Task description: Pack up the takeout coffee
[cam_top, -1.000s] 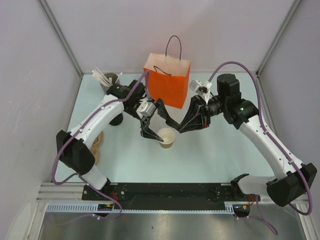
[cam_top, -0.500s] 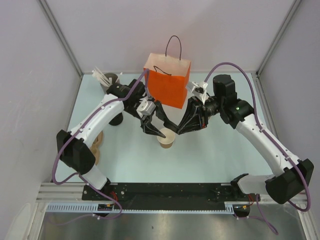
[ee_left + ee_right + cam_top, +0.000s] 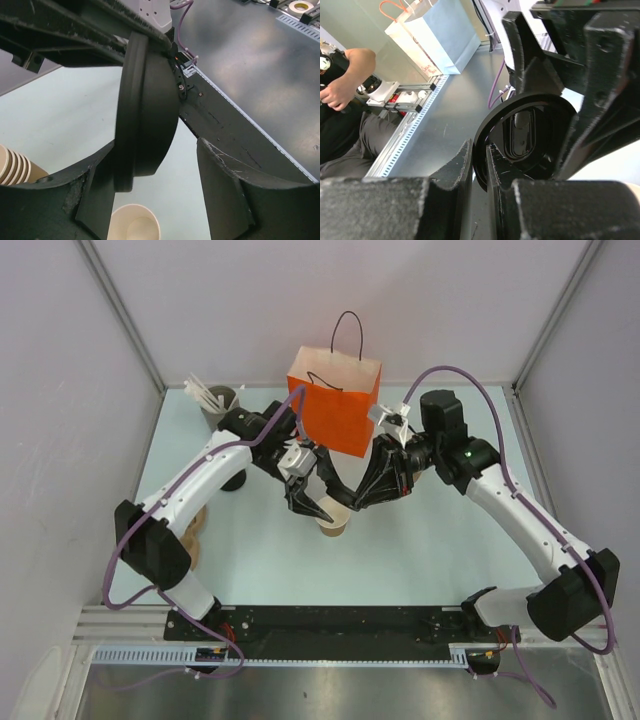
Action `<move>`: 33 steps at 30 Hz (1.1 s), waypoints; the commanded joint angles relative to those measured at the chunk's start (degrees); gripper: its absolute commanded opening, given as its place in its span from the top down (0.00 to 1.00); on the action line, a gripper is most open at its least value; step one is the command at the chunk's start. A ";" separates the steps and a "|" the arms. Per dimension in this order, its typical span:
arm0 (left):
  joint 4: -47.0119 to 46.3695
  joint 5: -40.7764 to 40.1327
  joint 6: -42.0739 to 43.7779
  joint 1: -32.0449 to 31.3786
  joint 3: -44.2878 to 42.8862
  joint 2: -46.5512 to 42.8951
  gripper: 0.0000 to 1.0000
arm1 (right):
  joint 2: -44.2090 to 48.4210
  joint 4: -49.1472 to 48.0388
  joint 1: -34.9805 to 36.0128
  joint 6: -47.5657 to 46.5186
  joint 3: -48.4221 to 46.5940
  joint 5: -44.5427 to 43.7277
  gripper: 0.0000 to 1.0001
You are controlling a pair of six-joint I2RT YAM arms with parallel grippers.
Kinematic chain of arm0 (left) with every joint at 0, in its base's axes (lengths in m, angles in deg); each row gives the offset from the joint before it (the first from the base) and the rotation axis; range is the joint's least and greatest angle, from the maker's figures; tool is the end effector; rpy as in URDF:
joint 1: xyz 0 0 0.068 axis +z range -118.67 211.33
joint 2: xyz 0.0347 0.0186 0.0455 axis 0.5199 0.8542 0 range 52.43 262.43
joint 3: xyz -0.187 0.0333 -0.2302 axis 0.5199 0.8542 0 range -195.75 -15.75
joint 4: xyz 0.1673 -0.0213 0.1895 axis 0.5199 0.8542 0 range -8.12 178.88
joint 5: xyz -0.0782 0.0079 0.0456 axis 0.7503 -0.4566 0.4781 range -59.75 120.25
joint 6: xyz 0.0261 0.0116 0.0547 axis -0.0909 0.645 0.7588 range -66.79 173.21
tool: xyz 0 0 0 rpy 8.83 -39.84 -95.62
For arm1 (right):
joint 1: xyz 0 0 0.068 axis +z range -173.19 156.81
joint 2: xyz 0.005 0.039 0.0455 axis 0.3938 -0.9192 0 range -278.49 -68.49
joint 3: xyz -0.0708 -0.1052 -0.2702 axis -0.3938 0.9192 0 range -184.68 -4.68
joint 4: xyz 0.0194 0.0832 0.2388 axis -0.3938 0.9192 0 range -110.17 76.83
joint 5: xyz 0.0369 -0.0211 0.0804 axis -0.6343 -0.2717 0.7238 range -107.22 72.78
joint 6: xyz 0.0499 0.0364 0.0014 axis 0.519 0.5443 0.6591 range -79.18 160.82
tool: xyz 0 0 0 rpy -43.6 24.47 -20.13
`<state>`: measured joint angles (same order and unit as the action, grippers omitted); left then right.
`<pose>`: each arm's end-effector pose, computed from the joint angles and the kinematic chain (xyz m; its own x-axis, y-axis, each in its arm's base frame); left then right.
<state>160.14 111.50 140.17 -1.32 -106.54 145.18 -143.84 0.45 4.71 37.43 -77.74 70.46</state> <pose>0.2162 -0.1932 0.3756 0.1789 0.0656 -0.9817 0.8405 -0.5289 0.1179 0.2038 0.1606 0.4154 -0.2943 -0.1586 -0.9425 -0.8512 -0.4048 0.3339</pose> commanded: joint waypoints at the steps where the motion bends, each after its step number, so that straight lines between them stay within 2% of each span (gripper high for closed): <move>1: 5.15 17.62 2.60 -1.19 -2.12 -2.84 0.34 | -1.02 -2.08 -0.74 -0.47 0.37 6.28 0.94; 5: 5.24 17.62 2.51 -1.28 -2.21 -2.84 0.39 | -1.64 -2.52 -1.00 -0.12 0.55 6.54 0.94; 7: 5.33 17.62 2.43 -1.37 -2.12 -2.58 0.49 | -1.55 -2.87 -1.01 0.23 0.46 6.54 0.94; 10: 5.33 17.62 2.43 -1.55 -2.03 -2.31 0.59 | -1.38 -2.96 -1.09 0.32 0.46 6.45 0.95; 16: 5.41 17.45 2.16 -1.63 -2.29 -2.05 0.72 | -1.38 -2.87 -1.36 0.15 0.55 5.66 0.93; 19: 5.59 17.45 1.64 -1.72 -2.03 -2.31 0.75 | -1.11 -3.48 -2.15 0.76 0.55 4.08 0.82; 22: 5.07 17.27 0.58 -1.63 -1.24 -3.01 0.76 | -0.41 -4.45 -3.38 1.90 0.55 1.27 0.67; 23: 4.45 17.01 0.23 -1.63 -0.98 -3.19 0.76 | 0.03 -5.41 -3.73 2.95 0.55 0.31 0.59; 25: 3.40 16.22 -1.43 -1.63 -0.19 -3.80 0.76 | 0.55 -6.29 -4.69 3.14 0.63 -1.89 0.53; 26: 2.35 15.26 -2.66 -1.63 0.08 -3.98 0.76 | 1.43 -6.73 -4.96 4.27 0.55 -2.68 0.46; 28: -4.66 14.11 -10.72 -1.55 1.47 -4.94 0.76 | 2.57 -6.21 -5.40 3.49 0.46 -6.89 0.39; 29: -8.78 12.19 -21.46 -1.63 2.27 -5.47 0.76 | 3.88 -4.47 -5.23 2.44 0.37 -10.82 0.37; 30: -20.14 11.13 -28.18 -1.63 3.41 -6.78 0.76 | 4.51 -1.84 -4.79 -2.70 -0.41 -13.47 0.35; 31: -26.69 9.29 -35.29 -1.63 6.20 -7.92 0.76 | 4.95 2.01 -3.22 -7.02 -1.29 -16.54 0.26; 32: -33.63 7.10 -51.29 -1.63 8.23 -9.07 0.77 | 5.21 9.45 -1.55 -10.80 -2.34 -24.06 0.24; 33: -42.92 2.03 -59.63 -1.63 10.60 -10.30 0.78 | 5.65 12.31 0.29 -16.49 -3.92 -27.79 0.22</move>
<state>146.72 112.92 117.40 -2.54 -101.66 140.31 -141.61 0.32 0.34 35.98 -77.22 59.32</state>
